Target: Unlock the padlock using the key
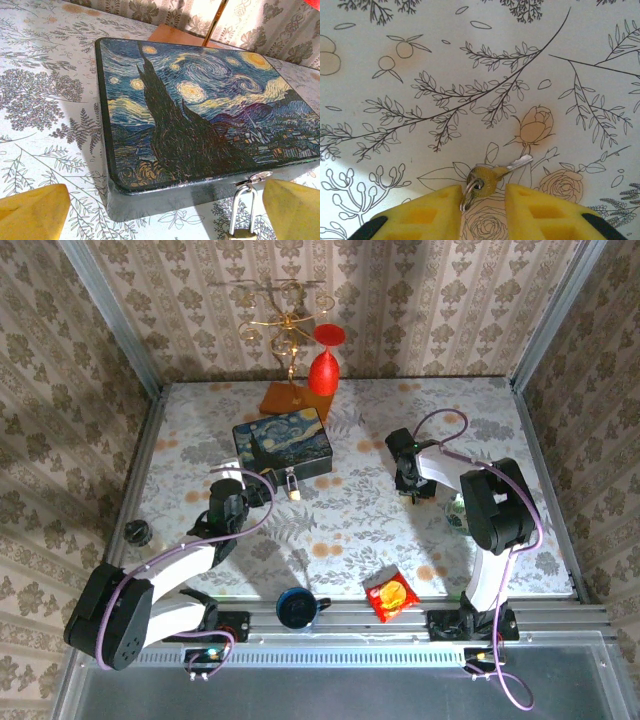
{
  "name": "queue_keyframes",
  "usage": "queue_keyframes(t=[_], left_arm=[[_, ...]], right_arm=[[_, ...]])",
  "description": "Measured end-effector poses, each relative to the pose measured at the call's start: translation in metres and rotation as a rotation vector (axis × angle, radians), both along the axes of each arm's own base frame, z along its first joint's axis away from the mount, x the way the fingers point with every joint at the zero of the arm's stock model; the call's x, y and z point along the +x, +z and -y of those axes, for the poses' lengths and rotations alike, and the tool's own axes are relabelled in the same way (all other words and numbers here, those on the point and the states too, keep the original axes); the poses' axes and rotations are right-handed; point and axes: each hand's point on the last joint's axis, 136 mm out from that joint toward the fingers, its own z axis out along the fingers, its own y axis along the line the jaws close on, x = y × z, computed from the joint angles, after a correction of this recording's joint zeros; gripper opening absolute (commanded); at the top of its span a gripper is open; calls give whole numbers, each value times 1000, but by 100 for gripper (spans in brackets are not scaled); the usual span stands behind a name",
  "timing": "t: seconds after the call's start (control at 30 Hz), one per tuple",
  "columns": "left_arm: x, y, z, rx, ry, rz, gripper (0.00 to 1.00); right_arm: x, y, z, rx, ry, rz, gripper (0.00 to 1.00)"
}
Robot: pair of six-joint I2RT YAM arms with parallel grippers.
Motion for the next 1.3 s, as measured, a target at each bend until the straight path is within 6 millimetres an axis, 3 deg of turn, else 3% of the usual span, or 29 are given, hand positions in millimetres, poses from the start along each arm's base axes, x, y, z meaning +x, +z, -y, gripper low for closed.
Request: queue_keyframes(t=[0.43, 0.9, 1.07, 1.2, 1.3], left_arm=[[2, 5, 1, -4, -1, 9, 100], [3, 2, 2, -3, -1, 5, 100], [3, 1, 2, -11, 4, -4, 100], [2, 4, 0, -29, 20, -29, 100], [5, 18, 1, -56, 39, -36, 100]], right_arm=[[3, 4, -2, -4, -34, 28, 24], [4, 6, 1, -27, -24, 33, 0], [4, 7, -1, -29, -5, 31, 0], [4, 21, -12, -22, 51, 56, 0], [4, 42, -28, 0, 127, 100, 0]])
